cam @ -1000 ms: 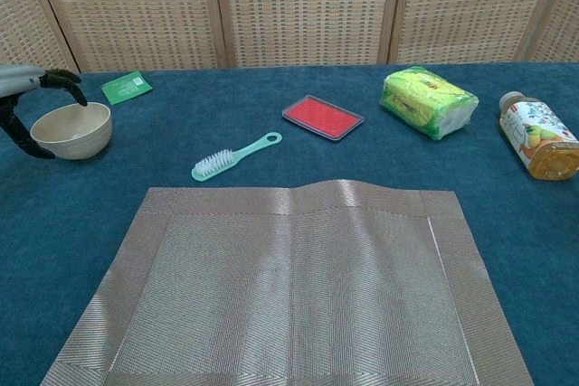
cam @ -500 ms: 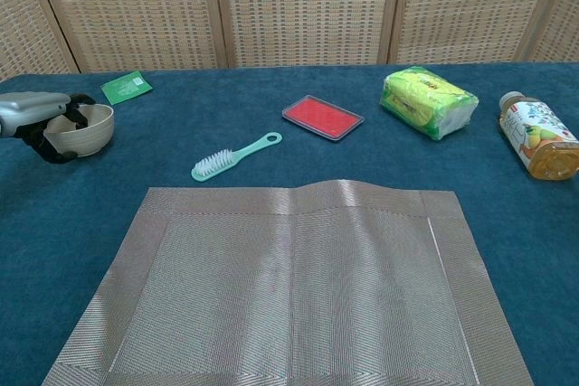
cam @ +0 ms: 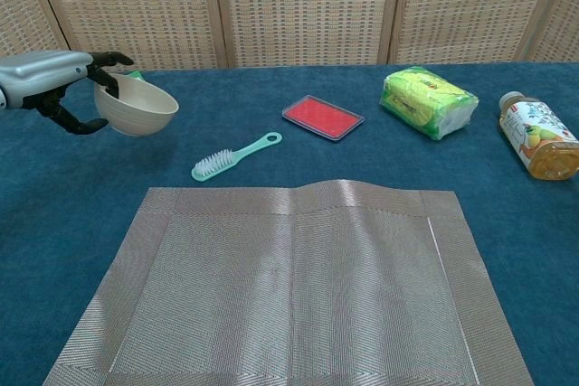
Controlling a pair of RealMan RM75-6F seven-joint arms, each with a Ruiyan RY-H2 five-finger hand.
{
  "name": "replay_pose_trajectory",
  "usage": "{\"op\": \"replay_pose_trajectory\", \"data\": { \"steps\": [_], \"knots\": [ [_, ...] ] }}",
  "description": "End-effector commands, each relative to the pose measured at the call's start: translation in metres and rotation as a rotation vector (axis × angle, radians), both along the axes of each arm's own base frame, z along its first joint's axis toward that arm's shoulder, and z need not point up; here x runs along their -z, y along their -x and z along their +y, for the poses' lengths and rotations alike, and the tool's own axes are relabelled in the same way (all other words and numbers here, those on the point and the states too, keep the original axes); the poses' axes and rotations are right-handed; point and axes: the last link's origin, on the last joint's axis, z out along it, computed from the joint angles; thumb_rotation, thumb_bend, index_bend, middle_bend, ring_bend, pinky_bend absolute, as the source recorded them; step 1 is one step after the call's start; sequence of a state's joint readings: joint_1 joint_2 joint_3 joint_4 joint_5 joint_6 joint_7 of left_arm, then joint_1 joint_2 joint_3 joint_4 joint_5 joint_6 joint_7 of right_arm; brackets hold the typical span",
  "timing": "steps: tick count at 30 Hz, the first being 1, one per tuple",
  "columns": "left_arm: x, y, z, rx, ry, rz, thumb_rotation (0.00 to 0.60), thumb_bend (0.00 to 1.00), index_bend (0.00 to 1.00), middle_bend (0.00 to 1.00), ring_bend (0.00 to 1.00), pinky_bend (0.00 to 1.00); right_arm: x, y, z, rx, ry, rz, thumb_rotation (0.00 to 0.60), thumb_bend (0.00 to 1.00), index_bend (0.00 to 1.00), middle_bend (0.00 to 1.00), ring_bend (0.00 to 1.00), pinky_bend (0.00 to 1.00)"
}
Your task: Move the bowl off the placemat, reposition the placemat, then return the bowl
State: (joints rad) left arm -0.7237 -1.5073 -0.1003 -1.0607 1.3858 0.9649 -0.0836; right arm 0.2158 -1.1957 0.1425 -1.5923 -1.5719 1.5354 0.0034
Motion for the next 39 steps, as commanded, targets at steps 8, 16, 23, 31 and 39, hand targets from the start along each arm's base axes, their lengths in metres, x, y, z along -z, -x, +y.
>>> {"op": "replay_pose_trajectory", "data": {
  "steps": [8, 16, 23, 31, 39],
  "knots": [
    [0.027, -0.096, -0.080, 0.384, 0.201, -0.049, 0.600, 0.57, 0.69, 0.00, 0.00, 0.00, -0.004, 0.000, 0.001, 0.000, 0.009, -0.010, 0.600, 0.00, 0.00, 0.00, 0.00, 0.00],
    [0.077, -0.126, -0.122, 0.484, 0.368, -0.061, 0.600, 0.56, 0.69, 0.00, 0.00, 0.00, -0.006, 0.001, 0.001, 0.001, 0.010, -0.017, 0.600, 0.00, 0.00, 0.00, 0.00, 0.00],
    [0.099, -0.129, -0.134, 0.492, 0.399, -0.056, 0.600, 0.56, 0.69, 0.00, 0.00, 0.00, -0.007, 0.001, 0.001, 0.000, 0.010, -0.020, 0.600, 0.00, 0.00, 0.00, 0.00, 0.00],
    [0.107, -0.119, -0.135, 0.480, 0.405, -0.012, 0.600, 0.56, 0.69, 0.00, 0.00, 0.00, -0.007, 0.001, 0.001, 0.002, 0.011, -0.022, 0.600, 0.00, 0.00, 0.00, 0.00, 0.00],
    [0.105, -0.106, -0.133, 0.472, 0.398, 0.024, 0.600, 0.09, 0.43, 0.00, 0.00, 0.00, -0.008, 0.000, 0.002, -0.001, 0.012, -0.022, 0.600, 0.00, 0.00, 0.00, 0.00, 0.00]
  ]
}}
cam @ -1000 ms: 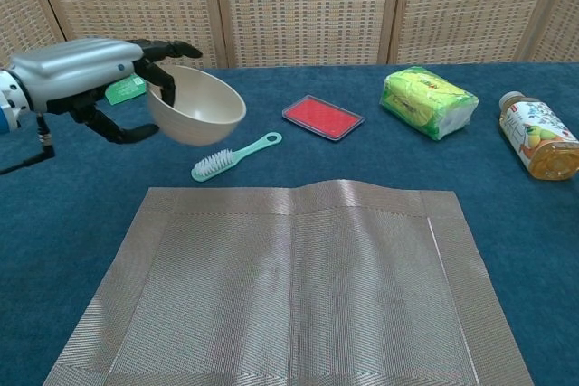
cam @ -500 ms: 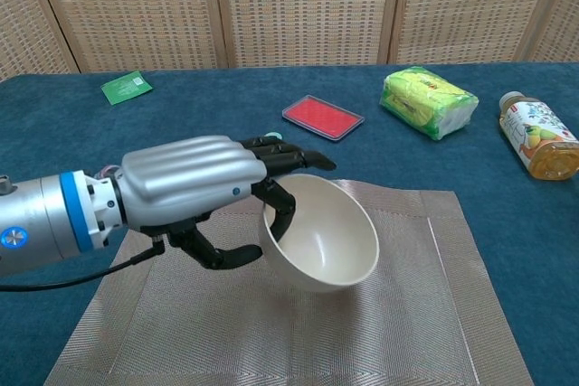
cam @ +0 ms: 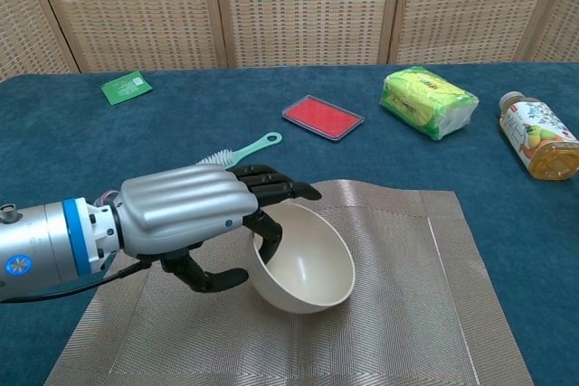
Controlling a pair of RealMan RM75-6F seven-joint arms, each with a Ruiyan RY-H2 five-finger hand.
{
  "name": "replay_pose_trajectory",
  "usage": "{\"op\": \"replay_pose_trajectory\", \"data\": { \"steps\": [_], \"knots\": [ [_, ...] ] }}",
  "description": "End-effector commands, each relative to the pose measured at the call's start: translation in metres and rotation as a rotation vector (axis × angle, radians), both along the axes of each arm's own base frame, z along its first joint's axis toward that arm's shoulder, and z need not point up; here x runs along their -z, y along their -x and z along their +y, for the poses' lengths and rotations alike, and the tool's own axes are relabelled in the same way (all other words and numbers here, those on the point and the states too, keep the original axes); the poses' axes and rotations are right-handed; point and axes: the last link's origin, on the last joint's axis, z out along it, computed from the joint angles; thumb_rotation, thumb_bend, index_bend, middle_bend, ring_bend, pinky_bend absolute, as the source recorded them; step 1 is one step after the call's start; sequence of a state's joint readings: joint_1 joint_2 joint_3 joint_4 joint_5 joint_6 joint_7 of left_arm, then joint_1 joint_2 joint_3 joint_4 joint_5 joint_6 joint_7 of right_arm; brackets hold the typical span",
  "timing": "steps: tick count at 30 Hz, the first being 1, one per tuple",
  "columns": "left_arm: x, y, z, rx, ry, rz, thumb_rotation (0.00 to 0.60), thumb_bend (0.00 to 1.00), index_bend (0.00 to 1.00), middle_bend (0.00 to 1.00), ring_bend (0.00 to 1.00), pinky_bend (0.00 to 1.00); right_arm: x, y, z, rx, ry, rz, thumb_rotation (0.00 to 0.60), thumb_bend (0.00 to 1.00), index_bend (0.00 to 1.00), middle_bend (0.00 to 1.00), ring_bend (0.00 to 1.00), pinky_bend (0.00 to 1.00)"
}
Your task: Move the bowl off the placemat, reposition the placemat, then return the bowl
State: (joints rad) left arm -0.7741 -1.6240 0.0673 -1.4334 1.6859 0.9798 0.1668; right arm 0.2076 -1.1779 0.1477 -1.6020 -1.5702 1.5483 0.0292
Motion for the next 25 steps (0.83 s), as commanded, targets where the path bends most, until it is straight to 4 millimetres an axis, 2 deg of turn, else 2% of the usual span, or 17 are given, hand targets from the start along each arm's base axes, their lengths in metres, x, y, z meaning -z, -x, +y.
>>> {"op": "replay_pose_trajectory", "data": {
  "steps": [1, 2, 4, 9, 12, 16, 18, 19, 25],
  "knots": [
    [-0.003, 0.006, 0.000, -0.002, -0.003, 0.018, 0.600, 0.01, 0.24, 0.00, 0.00, 0.00, 0.000, 0.000, 0.000, -0.001, 0.001, -0.002, 0.600, 0.00, 0.00, 0.00, 0.00, 0.00],
    [-0.005, 0.007, 0.000, -0.009, 0.001, 0.019, 0.600, 0.00, 0.09, 0.00, 0.00, 0.00, 0.000, -0.001, 0.001, -0.003, 0.001, -0.002, 0.600, 0.00, 0.00, 0.00, 0.00, 0.00],
    [-0.017, 0.008, 0.002, -0.020, -0.012, -0.002, 0.600, 0.00, 0.00, 0.00, 0.00, 0.00, -0.001, -0.001, 0.002, -0.005, 0.001, -0.003, 0.600, 0.00, 0.00, 0.00, 0.00, 0.00],
    [-0.048, 0.016, 0.000, -0.070, -0.088, -0.096, 0.600, 0.00, 0.00, 0.00, 0.00, 0.00, -0.002, -0.002, 0.004, -0.002, 0.005, -0.005, 0.600, 0.00, 0.00, 0.00, 0.00, 0.00],
    [-0.086, 0.030, -0.001, -0.166, -0.232, -0.182, 0.600, 0.00, 0.00, 0.00, 0.00, 0.00, -0.004, 0.000, 0.003, 0.011, 0.014, 0.004, 0.600, 0.00, 0.00, 0.00, 0.00, 0.00],
    [-0.137, 0.061, -0.008, -0.329, -0.488, -0.230, 0.600, 0.00, 0.00, 0.00, 0.00, 0.00, -0.002, 0.009, -0.005, 0.060, 0.020, 0.039, 0.600, 0.00, 0.00, 0.00, 0.00, 0.00],
    [-0.150, 0.074, -0.015, -0.394, -0.581, -0.236, 0.600, 0.00, 0.00, 0.00, 0.00, 0.00, -0.001, 0.011, -0.007, 0.071, 0.019, 0.050, 0.600, 0.00, 0.00, 0.00, 0.00, 0.00],
    [-0.161, 0.087, -0.021, -0.463, -0.643, -0.238, 0.600, 0.00, 0.00, 0.00, 0.00, 0.00, -0.002, 0.012, -0.007, 0.079, 0.022, 0.061, 0.600, 0.00, 0.00, 0.00, 0.00, 0.00],
    [-0.189, 0.120, -0.040, -0.637, -0.717, -0.224, 0.600, 0.00, 0.00, 0.00, 0.00, 0.00, -0.002, 0.016, -0.006, 0.108, 0.029, 0.098, 0.600, 0.00, 0.00, 0.00, 0.00, 0.00]
  ]
}}
